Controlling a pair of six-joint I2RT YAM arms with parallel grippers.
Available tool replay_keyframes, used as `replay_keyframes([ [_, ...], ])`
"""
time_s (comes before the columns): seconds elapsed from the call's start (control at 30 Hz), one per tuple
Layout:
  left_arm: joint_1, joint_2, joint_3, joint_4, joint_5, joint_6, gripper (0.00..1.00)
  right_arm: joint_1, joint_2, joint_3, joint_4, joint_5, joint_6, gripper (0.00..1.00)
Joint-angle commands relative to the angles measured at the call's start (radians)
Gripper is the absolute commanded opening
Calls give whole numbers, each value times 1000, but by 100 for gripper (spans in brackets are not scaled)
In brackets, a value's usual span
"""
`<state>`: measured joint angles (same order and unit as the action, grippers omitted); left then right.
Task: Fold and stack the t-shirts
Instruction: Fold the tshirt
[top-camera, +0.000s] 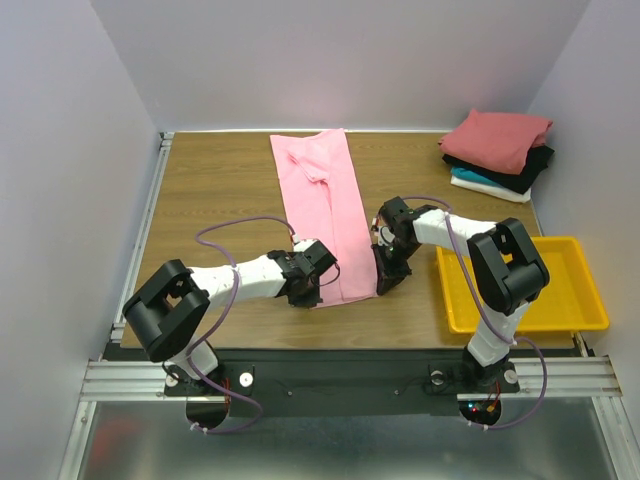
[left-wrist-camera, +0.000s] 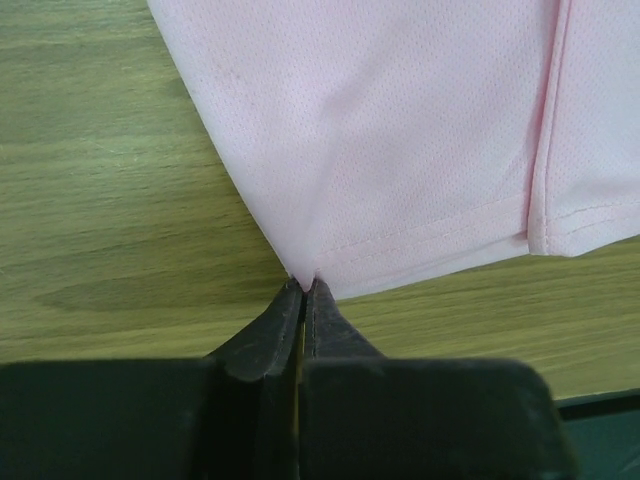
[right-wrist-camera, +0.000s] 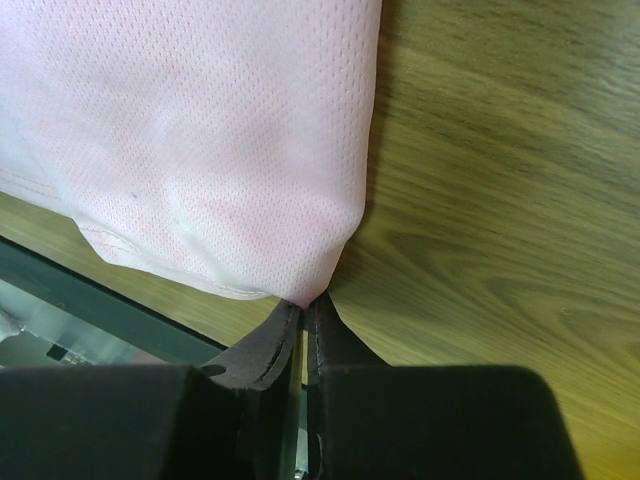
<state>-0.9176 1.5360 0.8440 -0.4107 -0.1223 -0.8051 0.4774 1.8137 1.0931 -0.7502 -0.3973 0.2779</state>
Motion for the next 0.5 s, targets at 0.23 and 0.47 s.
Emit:
replay_keyframes([
  [0.23,-7,-36,38,-43,16,18,0,3,-53,59,5,8,9,0],
  [0.47,23,-63,161,-126,13,10,0,1,-88,108,-38,3,35,0],
])
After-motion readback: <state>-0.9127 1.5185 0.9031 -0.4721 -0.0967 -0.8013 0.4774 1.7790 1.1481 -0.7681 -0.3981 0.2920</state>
